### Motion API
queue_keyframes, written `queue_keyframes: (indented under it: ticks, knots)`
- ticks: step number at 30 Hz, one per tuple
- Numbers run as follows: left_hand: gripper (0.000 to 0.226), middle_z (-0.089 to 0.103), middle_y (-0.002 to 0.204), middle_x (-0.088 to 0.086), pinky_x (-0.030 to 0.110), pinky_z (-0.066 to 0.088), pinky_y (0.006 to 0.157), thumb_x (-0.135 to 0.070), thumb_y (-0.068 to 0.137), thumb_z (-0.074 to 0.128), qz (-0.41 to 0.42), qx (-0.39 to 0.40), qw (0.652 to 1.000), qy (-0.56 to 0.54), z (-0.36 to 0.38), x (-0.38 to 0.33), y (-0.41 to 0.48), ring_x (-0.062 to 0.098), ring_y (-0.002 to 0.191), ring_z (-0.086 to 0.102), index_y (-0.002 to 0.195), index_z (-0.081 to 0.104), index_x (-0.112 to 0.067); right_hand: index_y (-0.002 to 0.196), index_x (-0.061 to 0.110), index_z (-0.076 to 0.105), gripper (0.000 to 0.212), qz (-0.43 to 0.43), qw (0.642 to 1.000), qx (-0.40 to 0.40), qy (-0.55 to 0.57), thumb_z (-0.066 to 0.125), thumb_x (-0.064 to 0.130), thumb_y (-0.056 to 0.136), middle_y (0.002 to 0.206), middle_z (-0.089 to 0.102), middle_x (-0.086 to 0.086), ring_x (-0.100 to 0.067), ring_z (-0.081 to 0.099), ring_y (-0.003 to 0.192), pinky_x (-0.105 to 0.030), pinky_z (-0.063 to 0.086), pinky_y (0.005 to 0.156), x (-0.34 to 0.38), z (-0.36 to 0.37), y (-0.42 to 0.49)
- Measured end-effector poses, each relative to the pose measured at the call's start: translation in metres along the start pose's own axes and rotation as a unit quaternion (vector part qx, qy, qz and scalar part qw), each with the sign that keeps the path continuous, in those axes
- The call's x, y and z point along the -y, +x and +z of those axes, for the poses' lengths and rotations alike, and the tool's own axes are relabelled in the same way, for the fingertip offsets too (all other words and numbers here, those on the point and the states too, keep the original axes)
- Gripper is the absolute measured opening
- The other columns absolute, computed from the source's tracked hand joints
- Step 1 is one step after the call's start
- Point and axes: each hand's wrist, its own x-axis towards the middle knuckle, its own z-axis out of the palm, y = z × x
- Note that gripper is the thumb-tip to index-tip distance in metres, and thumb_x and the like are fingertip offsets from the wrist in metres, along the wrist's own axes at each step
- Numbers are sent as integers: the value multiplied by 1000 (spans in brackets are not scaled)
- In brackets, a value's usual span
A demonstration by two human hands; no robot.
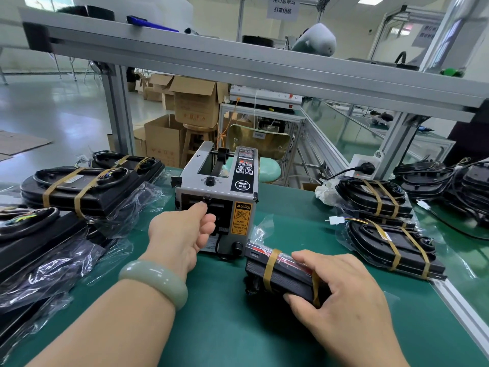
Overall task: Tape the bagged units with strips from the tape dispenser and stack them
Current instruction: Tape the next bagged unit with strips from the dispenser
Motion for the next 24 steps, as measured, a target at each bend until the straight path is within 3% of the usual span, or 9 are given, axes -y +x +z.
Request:
queue_keyframes:
  ticks: [8, 14, 24]
  knots:
    - [9, 68, 55, 2, 11, 40, 34, -10, 90, 59, -15, 1, 1000, 17, -6, 5, 2, 2, 36, 56, 83, 62, -6, 96, 30, 71, 62, -1, 1000, 8, -2, 90, 26, 38, 85, 58, 29, -7, 44, 79, -16, 38, 70, -1, 0, 0]
    - [10, 65, 46, -1, 10, 39, 33, -11, 89, 60, -29, 25, 999, 22, -6, 4, 0, 1, 34, 55, 81, 62, -6, 95, 31, 71, 51, 0, 1000, 0, 4, 74, 35, 44, 85, 54, 32, -7, 44, 79, -17, 38, 69, 2, -2, 1]
    - [11, 66, 48, 1, 11, 39, 33, -17, 87, 66, -30, 15, 999, 6, -3, 3, 2, 3, 34, 56, 84, 62, -7, 96, 32, 70, 51, -2, 1000, -1, 1, 73, 37, 45, 86, 50, 36, -6, 44, 79, -11, 35, 73, 2, -2, 1]
